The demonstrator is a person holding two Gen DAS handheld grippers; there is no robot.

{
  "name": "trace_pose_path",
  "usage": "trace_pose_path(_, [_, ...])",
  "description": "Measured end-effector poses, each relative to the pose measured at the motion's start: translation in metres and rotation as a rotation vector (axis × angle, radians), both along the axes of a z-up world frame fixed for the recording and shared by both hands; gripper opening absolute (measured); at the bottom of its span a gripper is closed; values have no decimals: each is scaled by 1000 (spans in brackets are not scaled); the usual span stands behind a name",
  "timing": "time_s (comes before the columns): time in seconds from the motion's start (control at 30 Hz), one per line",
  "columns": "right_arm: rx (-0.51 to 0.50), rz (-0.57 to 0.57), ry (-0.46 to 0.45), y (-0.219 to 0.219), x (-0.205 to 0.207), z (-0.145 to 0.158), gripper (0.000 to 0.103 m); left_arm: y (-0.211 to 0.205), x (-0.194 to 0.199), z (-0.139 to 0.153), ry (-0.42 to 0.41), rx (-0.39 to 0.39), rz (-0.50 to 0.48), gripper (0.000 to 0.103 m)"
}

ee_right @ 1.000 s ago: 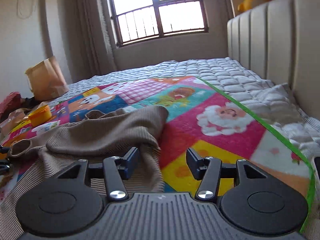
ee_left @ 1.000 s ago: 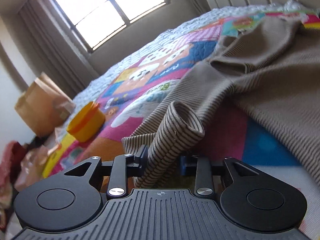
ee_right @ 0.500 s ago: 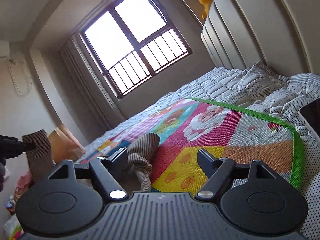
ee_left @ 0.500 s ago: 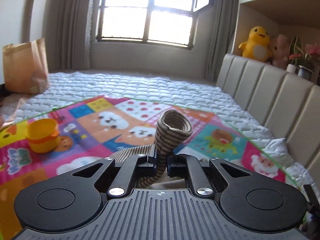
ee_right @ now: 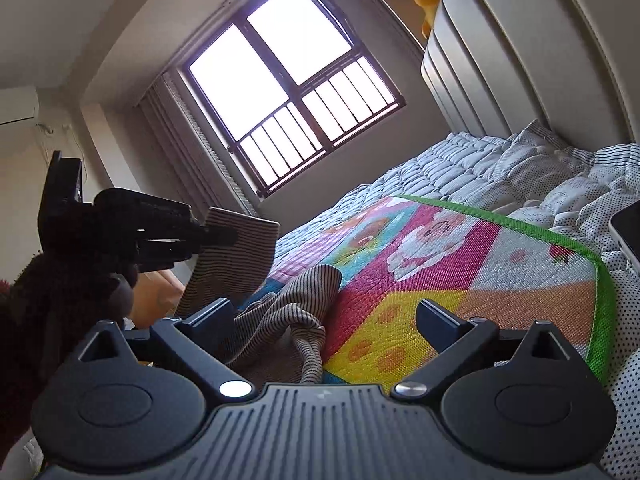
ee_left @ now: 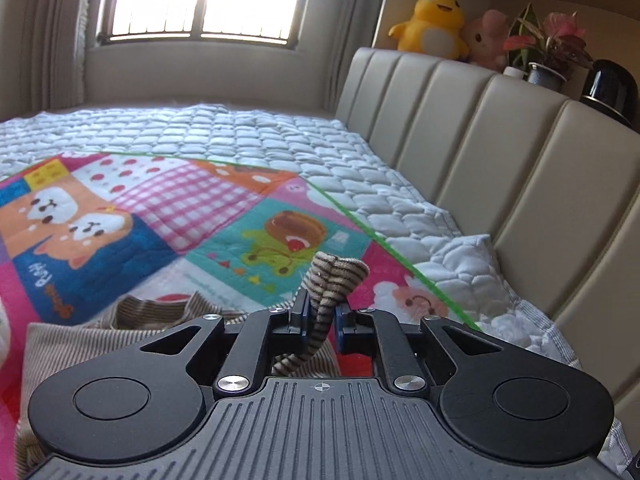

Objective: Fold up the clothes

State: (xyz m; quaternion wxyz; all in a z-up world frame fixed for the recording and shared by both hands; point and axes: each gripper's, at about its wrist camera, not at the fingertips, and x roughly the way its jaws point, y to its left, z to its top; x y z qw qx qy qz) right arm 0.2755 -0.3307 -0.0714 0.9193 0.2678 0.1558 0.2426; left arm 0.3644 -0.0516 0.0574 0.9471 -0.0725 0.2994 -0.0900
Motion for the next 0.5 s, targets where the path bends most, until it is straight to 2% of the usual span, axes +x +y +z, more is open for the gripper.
trace_pose_path(0.07, [5, 4, 2, 0, 0, 0, 100, 1, 1, -5, 9, -13, -7, 22])
trace_pose_path(0.27, [14, 5, 21, -1, 1, -3, 103, 4, -5, -1, -17, -44, -39, 34])
trace_pose_path(0.5, [19, 4, 98, -1, 10, -8, 103, 12, -19, -1, -47, -24, -40, 48])
